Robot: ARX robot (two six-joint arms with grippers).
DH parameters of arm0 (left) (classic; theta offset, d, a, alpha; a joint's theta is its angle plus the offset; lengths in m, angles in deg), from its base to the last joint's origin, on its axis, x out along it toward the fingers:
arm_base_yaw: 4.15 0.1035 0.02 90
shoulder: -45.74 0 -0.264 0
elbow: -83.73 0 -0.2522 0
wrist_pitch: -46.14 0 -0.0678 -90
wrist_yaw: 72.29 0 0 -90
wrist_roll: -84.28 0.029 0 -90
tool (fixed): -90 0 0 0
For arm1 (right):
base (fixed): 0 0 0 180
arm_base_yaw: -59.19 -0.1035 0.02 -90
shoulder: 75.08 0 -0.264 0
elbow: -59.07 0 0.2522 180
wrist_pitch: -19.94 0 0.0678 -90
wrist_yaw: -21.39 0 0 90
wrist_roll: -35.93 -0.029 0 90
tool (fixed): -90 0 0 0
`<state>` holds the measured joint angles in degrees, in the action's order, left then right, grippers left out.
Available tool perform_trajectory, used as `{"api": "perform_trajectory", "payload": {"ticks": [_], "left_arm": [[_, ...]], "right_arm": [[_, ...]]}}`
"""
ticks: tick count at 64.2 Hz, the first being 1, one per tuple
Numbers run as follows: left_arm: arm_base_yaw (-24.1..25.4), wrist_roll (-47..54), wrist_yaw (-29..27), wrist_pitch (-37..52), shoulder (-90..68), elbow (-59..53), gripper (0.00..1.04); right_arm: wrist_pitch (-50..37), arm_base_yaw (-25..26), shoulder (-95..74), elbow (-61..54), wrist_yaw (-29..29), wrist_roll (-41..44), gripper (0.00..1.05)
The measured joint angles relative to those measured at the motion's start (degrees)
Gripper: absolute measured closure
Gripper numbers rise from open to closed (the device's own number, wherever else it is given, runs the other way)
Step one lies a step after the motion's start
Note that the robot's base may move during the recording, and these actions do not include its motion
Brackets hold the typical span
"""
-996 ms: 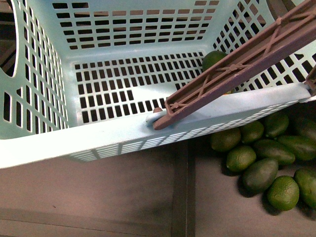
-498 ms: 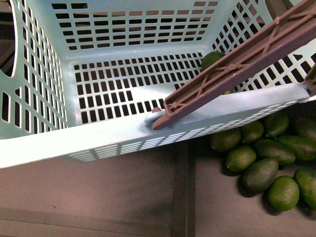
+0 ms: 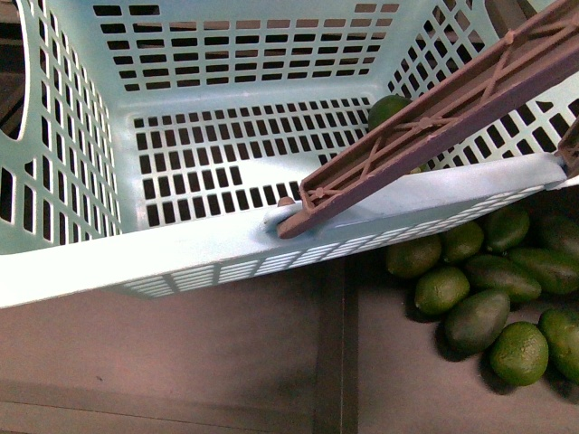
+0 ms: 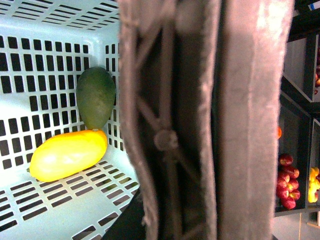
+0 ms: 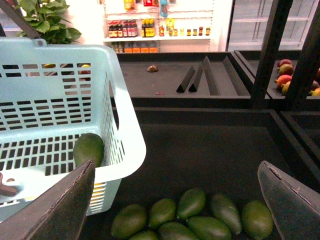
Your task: Pick mango and avocado into basket
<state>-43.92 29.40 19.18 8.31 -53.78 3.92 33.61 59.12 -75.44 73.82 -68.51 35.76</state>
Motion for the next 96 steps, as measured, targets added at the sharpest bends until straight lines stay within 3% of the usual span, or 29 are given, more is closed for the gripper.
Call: {"api": "perform_trajectory", "payload": {"ticks": [10, 13, 18, 22, 26, 32, 53, 74, 96], "left_arm": [[-0.1, -0.1, -0.5, -0.2, 0.0, 0.0, 0.91], [-1.2, -4.6, -12.2, -4.1, -1.0, 1.9, 0.91], [-2.1, -14.4, -24.9, -4.4, -2.0, 2.1, 0.91], [-1.6, -18.7, -31.2, -3.9, -2.6, 2.1, 0.91], [-0.2, -20.3, -33.5, -3.1, -2.8, 1.9, 0.91], [2.6, -22.1, -34.0, -1.4, -2.8, 0.8, 0.91], [8.0, -31.3, -27.0, 2.2, -8.2, -1.8, 0.91], [16.2, -34.5, -25.6, 6.2, -22.0, 7.8, 0.91], [19.5, -39.1, -20.4, 11.4, -33.7, 12.9, 0.91]], "right_arm": [[0.0, 0.0, 0.0, 0.0, 0.0, 0.0, 0.09], [0.0, 0.0, 0.0, 0.0, 0.0, 0.0, 0.09], [0.0, 0.0, 0.0, 0.0, -0.1, 0.0, 0.09], [0.0, 0.0, 0.0, 0.0, -0.1, 0.0, 0.09], [0.0, 0.0, 0.0, 0.0, 0.0, 0.0, 0.09], [0.0, 0.0, 0.0, 0.0, 0.0, 0.0, 0.09], [0.0, 0.0, 0.0, 0.0, -0.1, 0.0, 0.09], [0.0, 0.0, 0.0, 0.0, -0.1, 0.0, 0.09], [0.0, 0.0, 0.0, 0.0, -0.1, 0.0, 0.09]]}}
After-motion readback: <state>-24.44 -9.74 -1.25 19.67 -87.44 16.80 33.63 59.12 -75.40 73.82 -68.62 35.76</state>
